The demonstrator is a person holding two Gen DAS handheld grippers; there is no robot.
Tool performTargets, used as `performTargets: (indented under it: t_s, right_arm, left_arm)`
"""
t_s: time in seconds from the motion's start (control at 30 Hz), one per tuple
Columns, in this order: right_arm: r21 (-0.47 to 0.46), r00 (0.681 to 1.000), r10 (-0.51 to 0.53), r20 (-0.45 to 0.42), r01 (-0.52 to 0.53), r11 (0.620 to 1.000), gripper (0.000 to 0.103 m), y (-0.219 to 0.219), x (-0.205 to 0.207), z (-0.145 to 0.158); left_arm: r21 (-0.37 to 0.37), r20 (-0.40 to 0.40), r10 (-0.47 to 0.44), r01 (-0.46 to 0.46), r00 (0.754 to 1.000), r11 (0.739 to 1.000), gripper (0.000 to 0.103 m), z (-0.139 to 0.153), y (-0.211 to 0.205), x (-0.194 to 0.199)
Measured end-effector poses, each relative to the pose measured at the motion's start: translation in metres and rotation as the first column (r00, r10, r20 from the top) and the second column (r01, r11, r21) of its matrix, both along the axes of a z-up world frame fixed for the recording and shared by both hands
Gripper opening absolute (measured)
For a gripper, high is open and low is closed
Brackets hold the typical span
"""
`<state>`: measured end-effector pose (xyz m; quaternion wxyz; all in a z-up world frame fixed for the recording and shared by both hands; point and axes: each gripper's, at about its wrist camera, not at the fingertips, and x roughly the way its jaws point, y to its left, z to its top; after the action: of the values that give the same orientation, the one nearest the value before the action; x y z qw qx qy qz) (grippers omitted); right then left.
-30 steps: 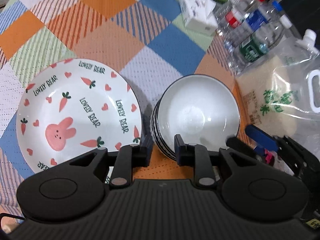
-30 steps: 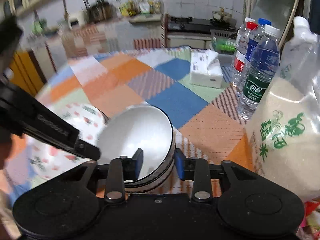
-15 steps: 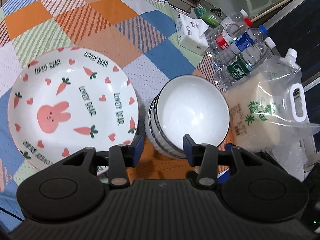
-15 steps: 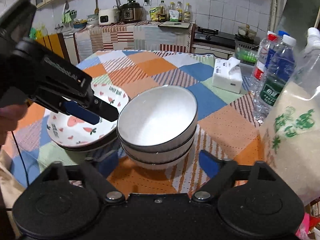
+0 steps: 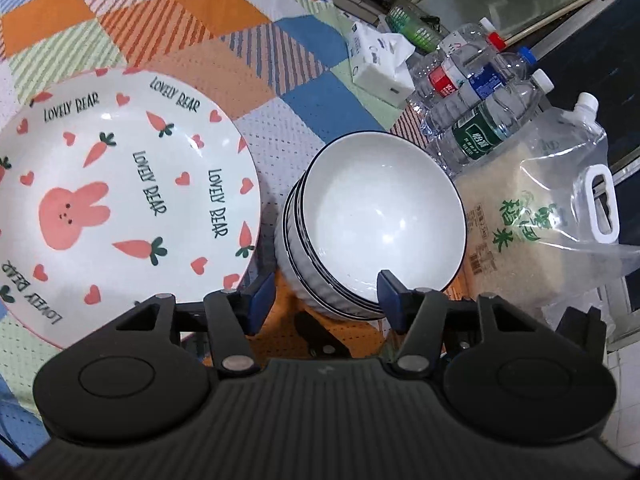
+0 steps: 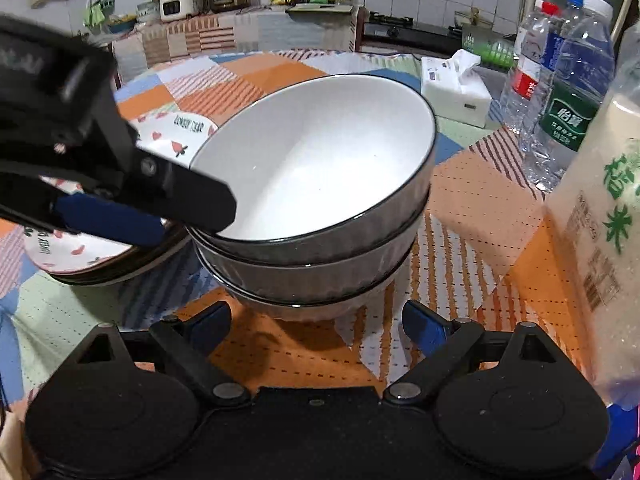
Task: Organize plates and bowls
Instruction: 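Grip the rim of the three-bowl stack with both grippers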
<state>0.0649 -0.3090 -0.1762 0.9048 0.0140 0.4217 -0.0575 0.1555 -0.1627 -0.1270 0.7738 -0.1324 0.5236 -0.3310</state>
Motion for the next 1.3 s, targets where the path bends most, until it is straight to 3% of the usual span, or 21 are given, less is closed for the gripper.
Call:
performTargets:
  t_s: [0.43,0.9,1.0,1.3]
  right_arm:
    - [0.014,0.997,-0.008,0.083,0.007,1.000,0.099,-0.005,0.004,-0.020]
    - [-0.013,0.990,0.028,0.140,-0.027,1.000,0.102,-0.003,0.020,-0.026]
    - [-0.047,0.987,0.041,0.153,-0.035,0.998,0.102,0.001,0.021,-0.026]
    - [-0.034,0.985,0.051,0.165,-0.046,0.998,0.101,0.001,0.019,-0.026]
  left_arm:
    - [0.011,-0.024,0.072,-0.072,0.997,0.997,0.050,-0.018,-0.014,0.008]
    - [0.027,-0.038,0.093,-0.092,0.995,0.995,0.041,-0.027,-0.019,0.011]
    - [0.026,-0.038,0.095,-0.095,0.995,0.995,0.041,-0.028,-0.018,0.011]
    - [0.050,-0.032,0.069,-0.067,0.997,0.996,0.040,-0.027,-0.022,0.014]
